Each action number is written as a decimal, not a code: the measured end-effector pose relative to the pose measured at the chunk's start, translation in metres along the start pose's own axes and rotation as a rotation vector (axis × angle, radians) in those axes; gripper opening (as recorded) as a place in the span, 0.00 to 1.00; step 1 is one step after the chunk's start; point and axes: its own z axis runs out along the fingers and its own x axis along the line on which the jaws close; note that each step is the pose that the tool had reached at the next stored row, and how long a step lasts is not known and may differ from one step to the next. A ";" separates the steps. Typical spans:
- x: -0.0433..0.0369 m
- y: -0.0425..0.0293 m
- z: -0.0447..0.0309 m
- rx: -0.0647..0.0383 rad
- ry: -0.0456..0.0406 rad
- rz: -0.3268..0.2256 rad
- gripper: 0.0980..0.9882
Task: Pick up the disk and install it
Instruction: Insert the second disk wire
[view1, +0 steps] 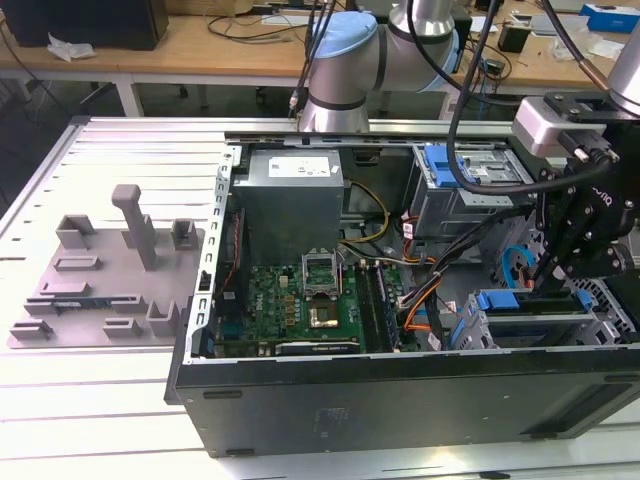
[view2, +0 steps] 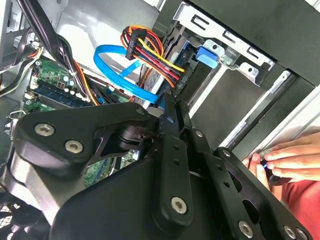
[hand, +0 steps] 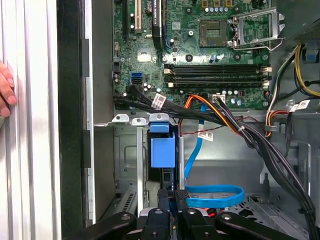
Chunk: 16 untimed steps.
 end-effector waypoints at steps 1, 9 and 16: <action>0.0000 -0.0001 0.0007 0.000 0.0001 0.000 0.07; -0.0002 -0.0010 0.0037 0.000 0.0000 0.000 0.07; -0.0004 -0.0012 0.0067 0.000 0.0001 0.000 0.07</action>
